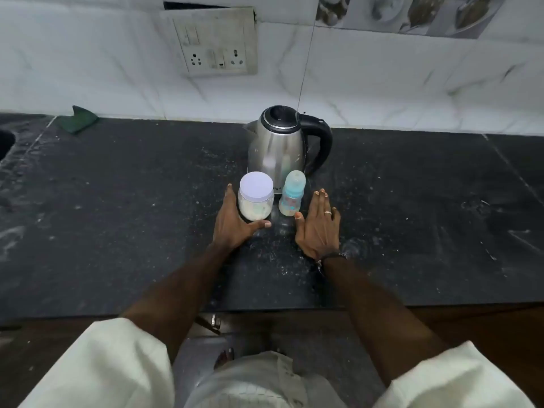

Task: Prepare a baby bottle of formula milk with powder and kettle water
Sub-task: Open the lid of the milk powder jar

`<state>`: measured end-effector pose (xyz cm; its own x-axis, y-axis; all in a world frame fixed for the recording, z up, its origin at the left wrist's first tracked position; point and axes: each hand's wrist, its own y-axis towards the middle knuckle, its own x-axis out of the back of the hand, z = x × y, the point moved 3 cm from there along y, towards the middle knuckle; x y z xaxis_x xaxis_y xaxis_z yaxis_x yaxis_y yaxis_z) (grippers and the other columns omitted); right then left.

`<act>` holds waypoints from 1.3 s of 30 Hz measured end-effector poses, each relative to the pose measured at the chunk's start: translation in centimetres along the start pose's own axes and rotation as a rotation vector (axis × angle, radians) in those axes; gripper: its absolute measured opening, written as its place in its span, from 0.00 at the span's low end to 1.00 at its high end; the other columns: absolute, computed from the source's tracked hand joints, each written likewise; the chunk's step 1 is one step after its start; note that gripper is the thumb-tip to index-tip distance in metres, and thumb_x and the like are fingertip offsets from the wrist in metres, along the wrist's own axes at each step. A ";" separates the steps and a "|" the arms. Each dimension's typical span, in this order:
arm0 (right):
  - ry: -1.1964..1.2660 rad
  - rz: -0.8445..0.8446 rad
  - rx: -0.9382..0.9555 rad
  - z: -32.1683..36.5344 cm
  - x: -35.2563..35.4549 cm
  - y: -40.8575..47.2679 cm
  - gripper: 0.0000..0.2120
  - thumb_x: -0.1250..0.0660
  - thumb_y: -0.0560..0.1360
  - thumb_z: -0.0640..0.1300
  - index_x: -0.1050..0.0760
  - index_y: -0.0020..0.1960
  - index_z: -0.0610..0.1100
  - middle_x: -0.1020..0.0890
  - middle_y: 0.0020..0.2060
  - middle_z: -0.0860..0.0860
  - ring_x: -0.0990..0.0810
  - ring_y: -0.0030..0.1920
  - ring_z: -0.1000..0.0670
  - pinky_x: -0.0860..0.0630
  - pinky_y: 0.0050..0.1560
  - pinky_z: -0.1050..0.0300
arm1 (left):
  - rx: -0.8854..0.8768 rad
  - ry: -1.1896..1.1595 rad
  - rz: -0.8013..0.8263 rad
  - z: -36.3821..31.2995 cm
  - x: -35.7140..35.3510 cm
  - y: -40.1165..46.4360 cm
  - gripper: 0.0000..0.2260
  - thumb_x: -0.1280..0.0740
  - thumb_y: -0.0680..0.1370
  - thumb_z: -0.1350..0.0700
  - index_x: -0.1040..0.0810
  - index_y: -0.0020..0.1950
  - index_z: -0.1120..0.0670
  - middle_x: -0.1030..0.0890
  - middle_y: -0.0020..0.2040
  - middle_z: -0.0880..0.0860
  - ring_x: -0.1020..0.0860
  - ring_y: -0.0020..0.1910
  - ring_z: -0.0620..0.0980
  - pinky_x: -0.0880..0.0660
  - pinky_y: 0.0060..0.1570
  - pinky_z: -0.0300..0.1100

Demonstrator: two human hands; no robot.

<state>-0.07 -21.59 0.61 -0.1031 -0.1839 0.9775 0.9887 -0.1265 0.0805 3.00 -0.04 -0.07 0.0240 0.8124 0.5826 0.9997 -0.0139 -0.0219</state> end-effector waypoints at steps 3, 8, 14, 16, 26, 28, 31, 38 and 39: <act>0.019 0.037 -0.024 -0.1 0.2 -0.1 0.32 0.52 0.82 0.56 0.52 0.79 0.37 0.46 0.79 0.40 0.46 0.79 0.41 0.46 0.74 0.39 | -0.005 -0.064 -0.037 0.1 -0.4 0.3 0.66 0.19 0.55 0.31 0.49 0.82 0.56 0.36 0.80 0.55 0.36 0.78 0.55 0.34 0.75 0.55; 0.046 0.076 -0.038 -0.6 0.2 -0.1 0.32 0.52 0.82 0.55 0.50 0.79 0.37 0.45 0.78 0.40 0.45 0.78 0.42 0.47 0.74 0.39 | -0.039 -0.132 -0.119 -0.5 -0.3 0.4 0.53 0.19 0.57 0.35 0.35 0.77 0.50 0.24 0.72 0.50 0.25 0.69 0.51 0.25 0.67 0.54; 0.149 0.009 -0.090 -0.5 0.4 -0.7 0.30 0.51 0.82 0.53 0.49 0.78 0.37 0.42 0.78 0.40 0.41 0.77 0.41 0.43 0.73 0.40 | -0.060 -0.179 -0.157 -0.2 -0.1 -0.3 0.43 0.16 0.62 0.49 0.29 0.74 0.51 0.21 0.68 0.50 0.23 0.64 0.47 0.23 0.64 0.51; 0.186 -0.019 -0.106 -0.4 0.4 -0.9 0.30 0.51 0.82 0.53 0.48 0.78 0.37 0.41 0.77 0.40 0.40 0.76 0.41 0.42 0.72 0.40 | -0.076 -0.183 -0.146 -0.1 0.1 -1.0 0.42 0.15 0.63 0.49 0.29 0.74 0.51 0.21 0.67 0.49 0.23 0.64 0.46 0.22 0.64 0.50; 0.225 -0.074 -0.115 -0.9 -0.4 -2.2 0.30 0.53 0.80 0.52 0.42 0.76 0.35 0.33 0.74 0.38 0.31 0.71 0.40 0.37 0.68 0.40 | -0.124 -0.186 -0.122 1.6 1.0 -6.8 0.43 0.15 0.62 0.49 0.28 0.74 0.50 0.22 0.66 0.44 0.23 0.65 0.44 0.24 0.64 0.42; 0.233 -0.089 -0.108 -1.0 -0.5 -2.6 0.29 0.51 0.80 0.51 0.41 0.75 0.34 0.32 0.73 0.38 0.29 0.70 0.39 0.35 0.67 0.40 | -0.126 -0.202 -0.123 1.9 1.2 -8.0 0.42 0.15 0.62 0.50 0.28 0.74 0.50 0.22 0.66 0.42 0.23 0.65 0.42 0.26 0.64 0.35; 0.242 -0.107 -0.097 -1.3 -0.5 -2.8 0.28 0.50 0.80 0.49 0.40 0.75 0.33 0.30 0.72 0.36 0.27 0.68 0.38 0.33 0.66 0.40 | -0.133 -0.233 -0.097 2.2 1.3 -9.6 0.43 0.14 0.62 0.48 0.27 0.73 0.51 0.22 0.67 0.43 0.24 0.66 0.40 0.29 0.63 0.29; 0.268 -0.193 -0.084 -1.6 0.0 -2.7 0.28 0.52 0.81 0.51 0.40 0.75 0.34 0.27 0.69 0.37 0.24 0.64 0.39 0.33 0.64 0.43 | -0.162 -0.249 -0.077 3.1 1.6 -12.2 0.43 0.20 0.61 0.39 0.28 0.73 0.50 0.22 0.67 0.44 0.24 0.67 0.41 0.28 0.65 0.31; 0.276 -0.223 -0.084 -1.7 0.1 -2.7 0.29 0.53 0.81 0.52 0.40 0.75 0.34 0.24 0.66 0.37 0.22 0.61 0.38 0.31 0.62 0.44 | -0.170 -0.244 -0.082 3.1 1.7 -12.4 0.43 0.20 0.61 0.39 0.28 0.73 0.50 0.22 0.67 0.44 0.24 0.67 0.41 0.28 0.64 0.30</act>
<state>-2.90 -22.94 0.13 -0.3524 -0.3973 0.8473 0.9272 -0.2710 0.2585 -9.40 3.33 -1.34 -0.0390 0.9305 0.3643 0.9859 -0.0234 0.1654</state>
